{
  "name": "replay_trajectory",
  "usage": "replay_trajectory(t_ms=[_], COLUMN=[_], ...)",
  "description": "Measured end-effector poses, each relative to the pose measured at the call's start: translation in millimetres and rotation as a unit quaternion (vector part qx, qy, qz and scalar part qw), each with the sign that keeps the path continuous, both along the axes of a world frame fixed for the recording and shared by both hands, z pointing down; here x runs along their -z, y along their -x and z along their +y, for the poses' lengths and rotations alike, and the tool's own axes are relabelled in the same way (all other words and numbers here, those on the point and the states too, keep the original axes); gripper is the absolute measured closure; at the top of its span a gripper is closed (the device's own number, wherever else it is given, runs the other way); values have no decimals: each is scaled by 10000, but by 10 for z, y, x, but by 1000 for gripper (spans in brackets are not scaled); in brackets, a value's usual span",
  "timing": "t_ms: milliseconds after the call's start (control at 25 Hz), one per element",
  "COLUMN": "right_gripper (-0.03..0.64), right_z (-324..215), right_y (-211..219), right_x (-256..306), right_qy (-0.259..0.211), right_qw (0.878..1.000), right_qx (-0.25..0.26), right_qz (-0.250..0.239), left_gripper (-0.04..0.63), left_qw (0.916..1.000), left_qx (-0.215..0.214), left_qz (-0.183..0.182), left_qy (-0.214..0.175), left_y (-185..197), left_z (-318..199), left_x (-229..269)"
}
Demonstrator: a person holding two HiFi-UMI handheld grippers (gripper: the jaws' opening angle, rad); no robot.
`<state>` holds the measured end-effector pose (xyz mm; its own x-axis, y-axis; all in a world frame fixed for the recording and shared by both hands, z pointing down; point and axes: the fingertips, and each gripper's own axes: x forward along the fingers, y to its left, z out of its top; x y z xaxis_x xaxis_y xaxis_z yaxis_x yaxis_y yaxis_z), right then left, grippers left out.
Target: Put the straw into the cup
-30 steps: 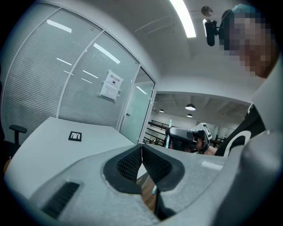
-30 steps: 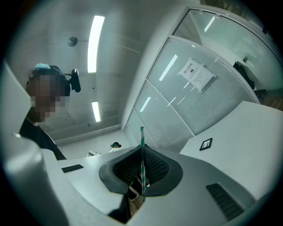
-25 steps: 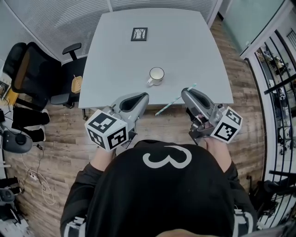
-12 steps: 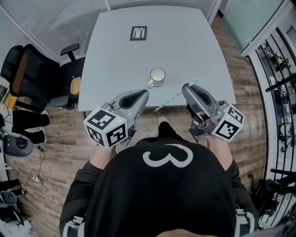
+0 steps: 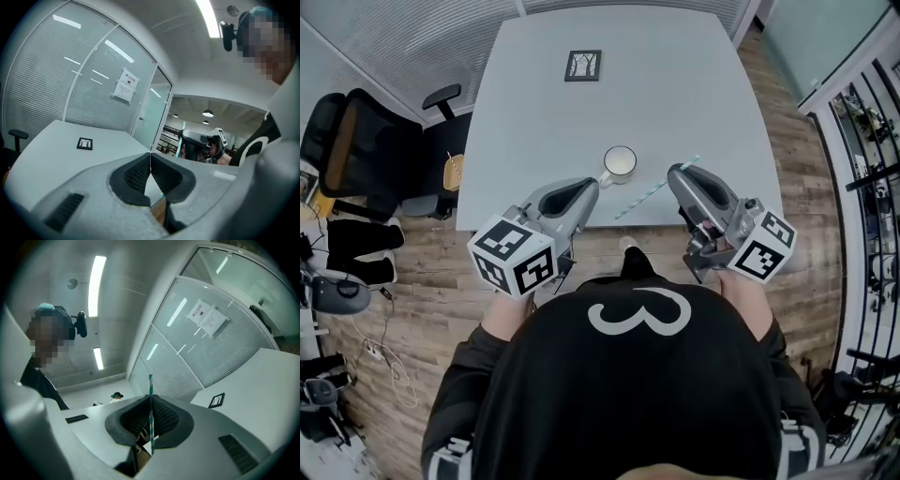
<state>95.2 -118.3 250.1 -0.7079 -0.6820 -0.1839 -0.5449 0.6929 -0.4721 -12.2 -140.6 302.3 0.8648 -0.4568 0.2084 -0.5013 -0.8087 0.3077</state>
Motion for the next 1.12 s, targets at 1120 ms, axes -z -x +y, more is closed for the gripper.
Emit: replay_trajectory(t_ms=[1120], right_gripper=[591], right_z=[-1131], right_y=[-116], right_x=[-308], right_qy=[-133], right_qw=[9975], right_qx=[118], right_qz=[680], left_gripper=[578], left_qw=[9915], left_qx=[893], left_qz=[-3], left_qy=[947], left_y=[95], left_z=[-865], left_x=[-686])
